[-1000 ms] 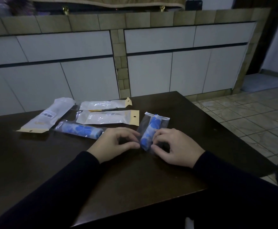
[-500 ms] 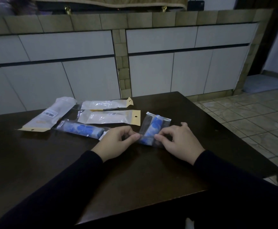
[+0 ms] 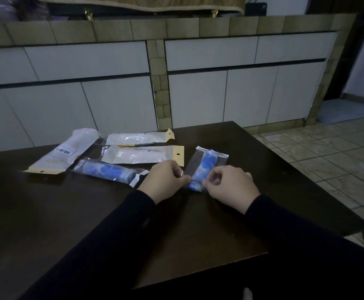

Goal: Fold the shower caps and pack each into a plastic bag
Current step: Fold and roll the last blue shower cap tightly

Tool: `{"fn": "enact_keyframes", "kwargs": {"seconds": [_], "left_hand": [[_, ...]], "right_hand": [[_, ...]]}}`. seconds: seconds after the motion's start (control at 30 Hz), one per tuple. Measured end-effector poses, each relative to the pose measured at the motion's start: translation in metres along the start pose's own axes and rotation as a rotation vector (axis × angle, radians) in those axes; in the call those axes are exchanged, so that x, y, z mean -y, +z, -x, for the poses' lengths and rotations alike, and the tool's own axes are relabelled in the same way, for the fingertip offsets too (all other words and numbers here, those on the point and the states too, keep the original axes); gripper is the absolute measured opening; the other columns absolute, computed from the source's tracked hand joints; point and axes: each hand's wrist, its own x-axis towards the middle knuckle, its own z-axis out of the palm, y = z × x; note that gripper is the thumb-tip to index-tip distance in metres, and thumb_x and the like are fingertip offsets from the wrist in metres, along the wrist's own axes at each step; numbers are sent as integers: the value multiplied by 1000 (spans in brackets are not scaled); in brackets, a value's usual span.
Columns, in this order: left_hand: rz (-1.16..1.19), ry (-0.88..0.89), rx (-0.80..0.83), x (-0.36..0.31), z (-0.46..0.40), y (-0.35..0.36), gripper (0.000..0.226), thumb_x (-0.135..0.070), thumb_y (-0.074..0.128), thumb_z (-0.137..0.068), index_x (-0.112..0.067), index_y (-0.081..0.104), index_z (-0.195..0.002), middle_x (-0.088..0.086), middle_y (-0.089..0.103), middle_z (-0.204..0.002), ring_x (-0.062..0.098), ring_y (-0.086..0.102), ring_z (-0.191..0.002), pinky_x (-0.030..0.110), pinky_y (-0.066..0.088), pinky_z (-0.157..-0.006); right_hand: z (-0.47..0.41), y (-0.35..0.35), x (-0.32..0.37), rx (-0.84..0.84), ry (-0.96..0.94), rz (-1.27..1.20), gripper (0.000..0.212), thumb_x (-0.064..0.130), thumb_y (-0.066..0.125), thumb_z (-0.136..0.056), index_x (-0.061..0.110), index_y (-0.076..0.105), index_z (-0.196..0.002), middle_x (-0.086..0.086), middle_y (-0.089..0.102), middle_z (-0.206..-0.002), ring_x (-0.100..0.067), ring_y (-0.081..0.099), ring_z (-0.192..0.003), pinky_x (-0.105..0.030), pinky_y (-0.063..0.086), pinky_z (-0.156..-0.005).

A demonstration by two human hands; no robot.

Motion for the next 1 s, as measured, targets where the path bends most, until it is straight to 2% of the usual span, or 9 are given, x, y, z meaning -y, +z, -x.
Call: {"fn": "enact_keyframes", "kwargs": {"seconds": [0.17, 0.27, 0.37, 0.5, 0.6, 0.67, 0.8, 0.9, 1.0], "left_hand": [[252, -73, 96, -3, -6, 5, 39, -30, 72, -84, -18, 61, -119, -2, 68, -102, 6, 60, -87, 18, 41, -62], [407, 4, 67, 2, -3, 7, 20, -26, 70, -87, -22, 69, -106, -6, 72, -89, 6, 66, -83, 19, 49, -69], [635, 95, -25, 11, -4, 4, 6, -21, 67, -89, -17, 68, -94, -4, 73, -85, 10, 67, -78, 28, 51, -72], [695, 128, -156, 14, -2, -1, 13, -22, 62, -92, -22, 64, -79, -9, 65, -70, 5, 57, -65, 23, 41, -62], [803, 140, -94, 15, 4, -7, 6, -23, 65, -89, -18, 63, -89, -4, 69, -73, 14, 61, -70, 30, 45, -65], [847, 132, -23, 18, 6, -11, 25, -21, 75, -80, -15, 62, -100, 3, 75, -88, 18, 68, -80, 35, 49, -72], [841, 78, -114, 22, 2, -15, 24, -15, 80, -74, -12, 61, -89, 8, 75, -88, 22, 69, -83, 41, 50, -79], [887, 55, -83, 28, -2, -13, 19, -14, 78, -77, -12, 60, -84, 9, 74, -85, 17, 66, -73, 36, 50, -71], [883, 27, -113, 30, -2, -13, 27, -22, 78, -77, -16, 61, -97, 4, 73, -93, 10, 60, -72, 25, 44, -63]], "right_hand": [[-2, -3, -6, 10, 34, -49, 10, 43, 62, -87, 34, 58, -88, 10, 51, -99, -7, 50, -89, -34, 38, -90], [-4, -3, -11, 9, 33, -116, 11, 43, 62, -87, 34, 57, -85, 9, 47, -107, -10, 48, -100, -35, 39, -94], [-7, -1, -9, 3, -29, -400, 11, 40, 63, -87, 31, 57, -89, 11, 62, -99, -8, 58, -97, -43, 47, -95], [-8, -5, 8, -9, -16, -808, 47, 36, 76, -78, 26, 46, -112, 0, 70, -93, -8, 68, -84, -25, 54, -73], [-14, -3, 17, -28, -45, -815, 32, 28, 77, -78, 16, 63, -104, -5, 73, -85, -14, 70, -79, -27, 57, -74], [-18, -2, 20, -30, -64, -852, 20, 24, 76, -79, 13, 69, -93, -8, 73, -85, -19, 70, -82, -28, 57, -76], [-24, -5, 25, 83, -79, -932, 17, 17, 73, -81, 11, 69, -96, -3, 72, -91, -11, 70, -84, -16, 54, -67], [-26, -6, 26, 116, -99, -881, 16, 23, 69, -85, 13, 70, -98, -1, 72, -93, -9, 68, -86, -14, 52, -69], [-26, -6, 24, 52, -149, -799, 8, 26, 63, -91, 23, 70, -93, 4, 70, -92, -6, 64, -88, -16, 50, -76]]}}
